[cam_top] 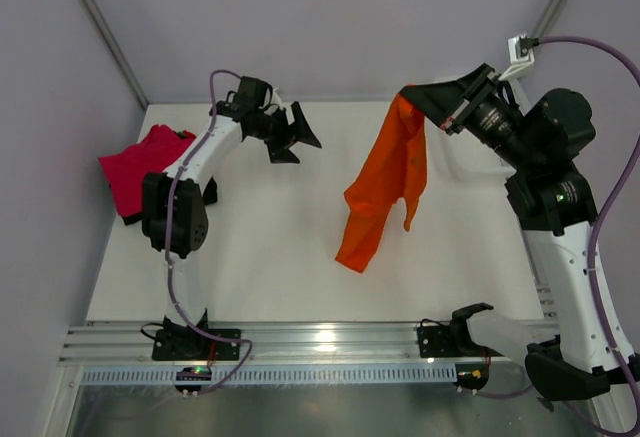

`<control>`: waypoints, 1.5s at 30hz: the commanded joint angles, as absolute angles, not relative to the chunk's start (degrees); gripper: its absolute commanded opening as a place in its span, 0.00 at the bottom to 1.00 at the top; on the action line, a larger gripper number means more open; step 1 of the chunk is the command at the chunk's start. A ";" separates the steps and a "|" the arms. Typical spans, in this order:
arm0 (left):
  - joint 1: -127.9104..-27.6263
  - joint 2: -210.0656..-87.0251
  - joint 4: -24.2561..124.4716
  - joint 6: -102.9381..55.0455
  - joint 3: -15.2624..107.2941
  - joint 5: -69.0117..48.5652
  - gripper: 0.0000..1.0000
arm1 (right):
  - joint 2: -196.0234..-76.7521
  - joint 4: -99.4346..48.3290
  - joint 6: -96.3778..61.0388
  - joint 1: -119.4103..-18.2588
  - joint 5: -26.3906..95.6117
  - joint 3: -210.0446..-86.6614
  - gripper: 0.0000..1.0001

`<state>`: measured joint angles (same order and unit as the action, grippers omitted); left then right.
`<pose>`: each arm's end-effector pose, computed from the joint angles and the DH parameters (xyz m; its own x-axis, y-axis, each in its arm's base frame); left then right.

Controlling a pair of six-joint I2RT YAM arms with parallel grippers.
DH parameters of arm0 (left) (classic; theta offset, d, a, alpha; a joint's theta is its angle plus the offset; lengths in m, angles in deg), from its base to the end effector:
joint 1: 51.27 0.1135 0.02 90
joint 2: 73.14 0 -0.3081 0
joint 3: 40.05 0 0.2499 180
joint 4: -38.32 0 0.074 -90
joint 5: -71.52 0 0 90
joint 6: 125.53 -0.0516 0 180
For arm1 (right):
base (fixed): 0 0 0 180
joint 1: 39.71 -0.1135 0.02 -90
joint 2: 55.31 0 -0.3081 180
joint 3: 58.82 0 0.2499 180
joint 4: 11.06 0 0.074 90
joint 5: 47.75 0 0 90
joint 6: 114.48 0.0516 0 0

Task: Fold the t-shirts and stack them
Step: Flatten out the tshirt

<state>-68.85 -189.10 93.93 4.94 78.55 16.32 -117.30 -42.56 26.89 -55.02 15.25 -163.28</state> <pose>0.4435 -0.1714 0.3091 -0.9526 -0.2573 -0.1624 -0.0560 0.6730 -0.7375 0.1649 0.0694 0.5771 -0.4050 0.6108 -0.6804 -0.5586 0.4238 0.7130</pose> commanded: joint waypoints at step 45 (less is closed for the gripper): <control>-68.58 -192.14 89.12 6.49 78.61 17.64 0.84 | -134.25 41.12 73.09 -59.85 0.79 -135.94 0.03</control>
<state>-68.85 -192.40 90.14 7.52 78.60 16.72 -141.04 46.90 86.30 -64.18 5.81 -144.66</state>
